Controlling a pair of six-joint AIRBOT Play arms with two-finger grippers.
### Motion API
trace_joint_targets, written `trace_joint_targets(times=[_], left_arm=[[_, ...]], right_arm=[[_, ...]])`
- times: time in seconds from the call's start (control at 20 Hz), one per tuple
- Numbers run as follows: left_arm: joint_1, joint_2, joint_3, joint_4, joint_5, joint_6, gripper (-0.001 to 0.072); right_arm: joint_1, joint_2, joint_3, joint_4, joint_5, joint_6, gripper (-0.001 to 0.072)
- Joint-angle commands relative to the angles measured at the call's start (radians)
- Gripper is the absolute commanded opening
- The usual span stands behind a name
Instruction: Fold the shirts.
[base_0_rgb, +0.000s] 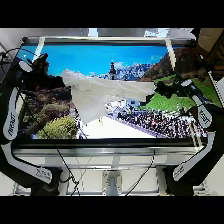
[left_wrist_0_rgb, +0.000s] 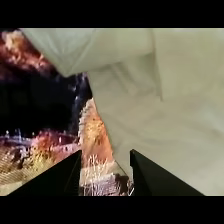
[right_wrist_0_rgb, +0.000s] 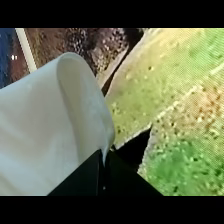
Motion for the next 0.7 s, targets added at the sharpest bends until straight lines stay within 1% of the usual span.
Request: trace_joint_targets(times=[0.0,0.1,0.2,0.3,0.45,0.65], left_arm=[[0.022,-0.047,0.0,0.003,-0.116,-0.074,0.038],[0.022,-0.104,0.0,-0.077,-0.122,-0.104,0.038],[0.022,-0.169,0.0,-0.21,-0.126,-0.105,0.0381],[0.021,-0.222,0.0,-0.302,-0.079,-0.104,0.0382],[0.017,-0.257,0.0,-0.298,0.021,-0.132,0.0382],[0.017,-0.261,0.0,-0.268,0.06,-0.131,0.0379]], right_arm=[[0.001,-0.001,0.0,-0.017,0.005,0.0,0.0027],[0.001,-0.001,0.0,-0.017,0.006,0.0,0.0027],[0.001,-0.001,0.0,-0.018,0.008,0.0,0.0027],[0.001,-0.001,0.0,-0.018,0.009,0.0,0.0027],[0.001,-0.001,0.0,-0.018,0.016,0.0,0.0026],[0.001,-0.001,0.0,-0.018,0.016,0.0,0.0027]])
